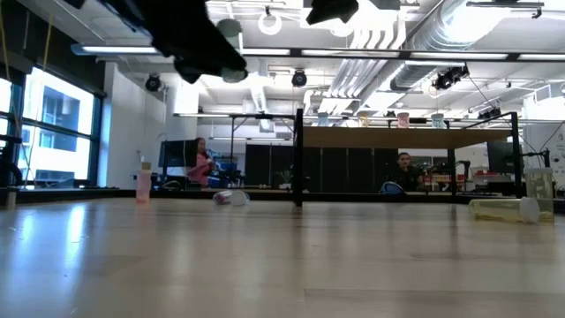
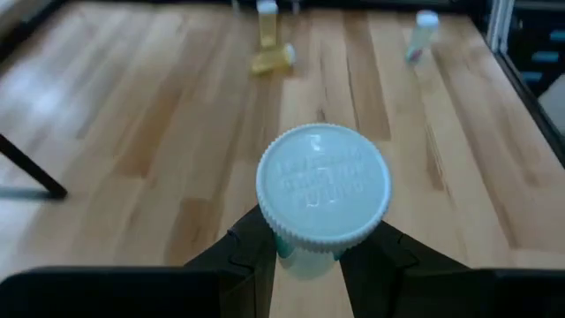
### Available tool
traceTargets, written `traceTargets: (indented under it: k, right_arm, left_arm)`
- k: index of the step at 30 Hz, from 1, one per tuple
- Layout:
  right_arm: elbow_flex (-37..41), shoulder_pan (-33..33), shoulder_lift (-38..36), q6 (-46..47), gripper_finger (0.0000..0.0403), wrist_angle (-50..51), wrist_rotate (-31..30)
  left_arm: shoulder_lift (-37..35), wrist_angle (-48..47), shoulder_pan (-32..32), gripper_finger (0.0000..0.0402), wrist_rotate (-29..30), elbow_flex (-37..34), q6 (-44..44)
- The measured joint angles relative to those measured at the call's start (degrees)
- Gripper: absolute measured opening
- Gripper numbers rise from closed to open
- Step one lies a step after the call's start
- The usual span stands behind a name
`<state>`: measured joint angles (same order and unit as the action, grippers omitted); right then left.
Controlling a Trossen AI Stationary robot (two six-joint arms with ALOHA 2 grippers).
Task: Pick and place medicine bottles onto shelf by color
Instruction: Put the left light blue medicine bottle aligned with the other light blue medicine bottle on the shelf
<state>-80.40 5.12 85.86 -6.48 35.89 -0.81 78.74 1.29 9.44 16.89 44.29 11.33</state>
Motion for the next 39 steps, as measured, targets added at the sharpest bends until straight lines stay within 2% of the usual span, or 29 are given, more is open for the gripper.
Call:
traceTargets:
  k: [8, 15, 23, 33, 39]
  right_arm:
    - [0.0, 0.2, 0.0, 0.1, 0.02, -1.5, -0.5]
    - [0.0, 0.1, 0.0, 0.0, 0.0209, -6.0, 0.4]
    - [0.0, 0.1, 2.0, -0.4, 0.0209, -9.2, 0.2]
    - [0.0, 0.0, 6.7, -0.5, 0.0209, -12.1, -4.8]
    - [0.0, -0.1, 6.7, -1.4, 0.0209, -15.5, -4.7]
  left_arm:
    - [0.0, 5.5, -6.2, 0.0093, -1.6, 0.0, -3.3]
    - [0.0, 7.7, -8.7, 0.0093, -2.3, 0.0, -4.7]
    - [1.9, 13.6, -9.7, 0.0093, -4.4, 0.1, -7.2]
    - [2.2, 14.3, -9.9, 0.0093, -4.3, 0.1, -8.1]
    - [2.2, 14.0, -9.9, 0.0093, -4.2, 0.1, -8.6]
